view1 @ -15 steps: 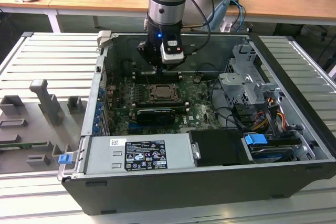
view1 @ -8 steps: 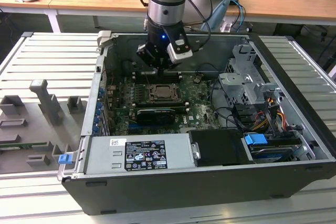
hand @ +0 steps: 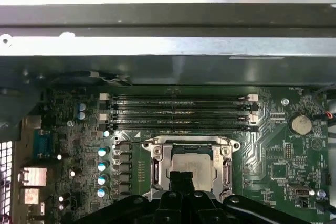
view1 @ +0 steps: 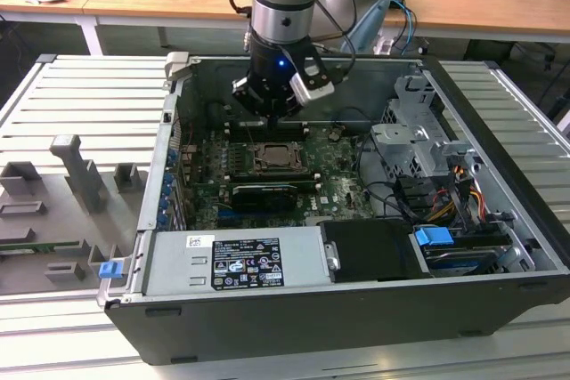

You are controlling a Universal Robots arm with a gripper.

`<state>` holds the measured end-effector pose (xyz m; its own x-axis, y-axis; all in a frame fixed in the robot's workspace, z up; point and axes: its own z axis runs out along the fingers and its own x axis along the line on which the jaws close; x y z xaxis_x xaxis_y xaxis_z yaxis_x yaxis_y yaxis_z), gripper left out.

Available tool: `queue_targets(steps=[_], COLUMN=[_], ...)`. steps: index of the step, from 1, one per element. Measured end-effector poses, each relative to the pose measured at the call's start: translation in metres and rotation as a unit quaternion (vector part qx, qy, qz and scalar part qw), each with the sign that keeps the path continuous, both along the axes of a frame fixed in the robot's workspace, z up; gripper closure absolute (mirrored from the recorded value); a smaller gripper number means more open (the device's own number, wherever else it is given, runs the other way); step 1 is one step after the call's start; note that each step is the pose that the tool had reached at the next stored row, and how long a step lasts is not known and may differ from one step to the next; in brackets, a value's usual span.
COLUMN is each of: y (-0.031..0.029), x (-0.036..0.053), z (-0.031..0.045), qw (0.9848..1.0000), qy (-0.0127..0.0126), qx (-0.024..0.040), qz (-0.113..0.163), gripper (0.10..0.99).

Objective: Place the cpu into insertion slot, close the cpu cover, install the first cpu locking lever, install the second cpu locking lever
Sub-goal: 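Install the first cpu locking lever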

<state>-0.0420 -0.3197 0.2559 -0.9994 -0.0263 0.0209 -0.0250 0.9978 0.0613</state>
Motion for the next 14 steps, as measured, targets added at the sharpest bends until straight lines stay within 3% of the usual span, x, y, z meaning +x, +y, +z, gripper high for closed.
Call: queue_targets(steps=[4,7,11,14], y=[-0.0001,-0.0001,-0.0001,-0.0002], x=[0.0000,0.0000,-0.0053,-0.0060], z=[-0.0002,-0.0002,-0.0002,0.0008], qw=[0.9989,0.9983,0.9982,0.9997], qy=[-0.0005,-0.0007,-0.0007,-0.0006], qx=[-0.0001,0.0000,0.0001,0.0001], qz=[0.046,0.059,0.060,0.026], gripper=[0.980,0.980,0.980,0.980])
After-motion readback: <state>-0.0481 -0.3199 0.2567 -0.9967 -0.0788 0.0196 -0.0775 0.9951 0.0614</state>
